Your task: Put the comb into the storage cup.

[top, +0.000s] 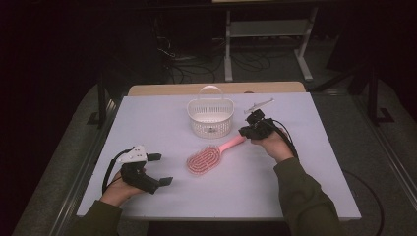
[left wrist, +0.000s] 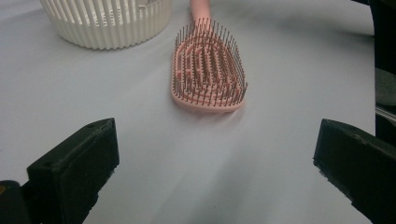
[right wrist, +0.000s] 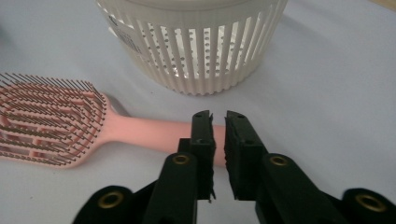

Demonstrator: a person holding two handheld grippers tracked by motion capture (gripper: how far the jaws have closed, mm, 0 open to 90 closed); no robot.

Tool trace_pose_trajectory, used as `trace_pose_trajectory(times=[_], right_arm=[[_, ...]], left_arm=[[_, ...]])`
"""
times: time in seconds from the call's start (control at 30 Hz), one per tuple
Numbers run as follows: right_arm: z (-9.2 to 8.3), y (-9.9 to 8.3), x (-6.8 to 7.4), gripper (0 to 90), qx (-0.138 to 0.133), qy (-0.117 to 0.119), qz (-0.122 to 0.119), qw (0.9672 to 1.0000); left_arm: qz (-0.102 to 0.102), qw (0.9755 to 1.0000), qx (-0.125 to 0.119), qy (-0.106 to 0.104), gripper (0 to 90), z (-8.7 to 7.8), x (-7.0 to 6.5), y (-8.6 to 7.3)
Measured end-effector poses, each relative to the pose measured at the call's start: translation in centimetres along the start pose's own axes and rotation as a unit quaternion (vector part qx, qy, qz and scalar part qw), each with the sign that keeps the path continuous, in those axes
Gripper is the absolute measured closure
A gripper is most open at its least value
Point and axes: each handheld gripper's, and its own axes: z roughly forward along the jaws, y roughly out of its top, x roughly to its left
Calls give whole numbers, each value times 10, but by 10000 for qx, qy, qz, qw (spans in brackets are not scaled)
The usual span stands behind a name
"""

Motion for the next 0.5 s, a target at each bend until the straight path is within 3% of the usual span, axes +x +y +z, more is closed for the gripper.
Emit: trace_pose_trajectory(times=[0.1,0.5], right_arm=[[1,3,-1,885,14,60,-24,10000],[14,11,-4,889,157,83,-72,9998]], left_arm=[[2,10000,6,-1,0,0,0,0],[10,10000,9,-3,0,0,0,0]])
